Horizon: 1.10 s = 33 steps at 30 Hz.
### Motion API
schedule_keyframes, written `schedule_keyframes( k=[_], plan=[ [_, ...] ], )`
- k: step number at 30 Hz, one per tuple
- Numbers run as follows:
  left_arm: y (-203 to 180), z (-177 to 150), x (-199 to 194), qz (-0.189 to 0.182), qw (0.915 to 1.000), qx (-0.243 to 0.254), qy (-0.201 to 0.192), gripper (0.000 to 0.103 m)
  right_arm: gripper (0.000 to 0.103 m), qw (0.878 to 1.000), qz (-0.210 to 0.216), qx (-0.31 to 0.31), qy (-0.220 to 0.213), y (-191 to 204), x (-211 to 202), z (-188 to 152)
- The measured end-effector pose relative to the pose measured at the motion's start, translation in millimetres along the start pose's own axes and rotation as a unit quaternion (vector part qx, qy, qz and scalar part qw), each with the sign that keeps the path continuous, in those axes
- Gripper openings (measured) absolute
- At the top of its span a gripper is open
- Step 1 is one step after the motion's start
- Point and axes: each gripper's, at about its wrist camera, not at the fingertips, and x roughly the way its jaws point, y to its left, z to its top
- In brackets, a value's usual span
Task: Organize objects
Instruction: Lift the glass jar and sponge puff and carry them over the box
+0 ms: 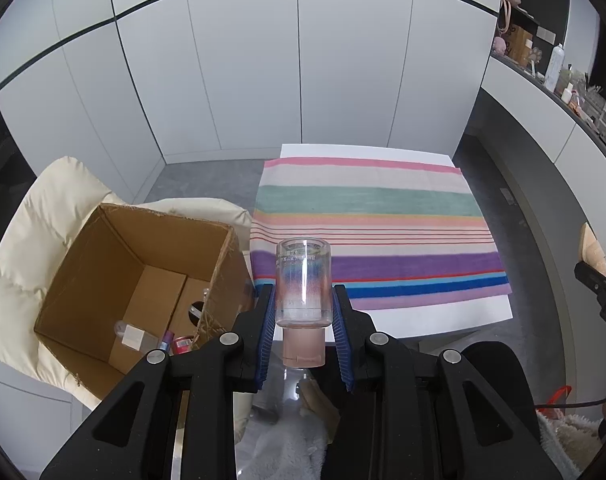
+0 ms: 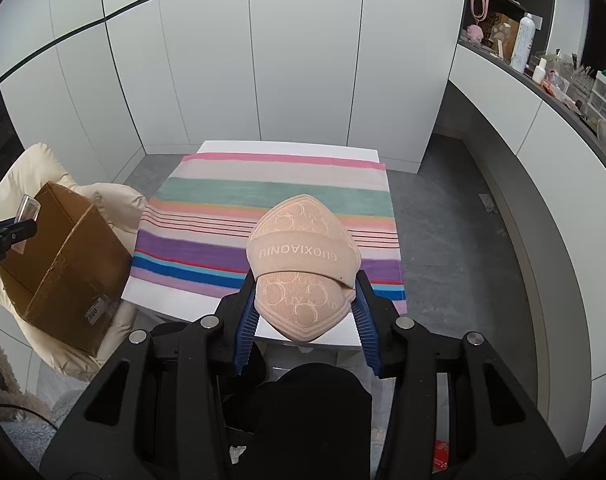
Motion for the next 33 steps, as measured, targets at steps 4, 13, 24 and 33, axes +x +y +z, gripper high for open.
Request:
schedule_keyframes(
  k=[4,13,24,33],
  plan=[
    [8,0,3,0.002,0.9999,-0.009,0.009,0.028,0.046,1.0,0.002,-0.008,0.001,9,2,3],
    [56,-20,2,0.027,0.9981,-0.051,0.022,0.028,0.046,0.998,0.036,-0.051,0.003,61,12,12],
    [153,-71,-18,0.084,0.9853,-0.144,0.036,0.028,0.046,0.978,0.132,-0.164,0.011,195,25,10],
    [221,-126,-47,0.131,0.9658,-0.219,0.048,0.028,0.046,0.944,0.208,-0.257,0.021,301,20,-12]
  ],
)
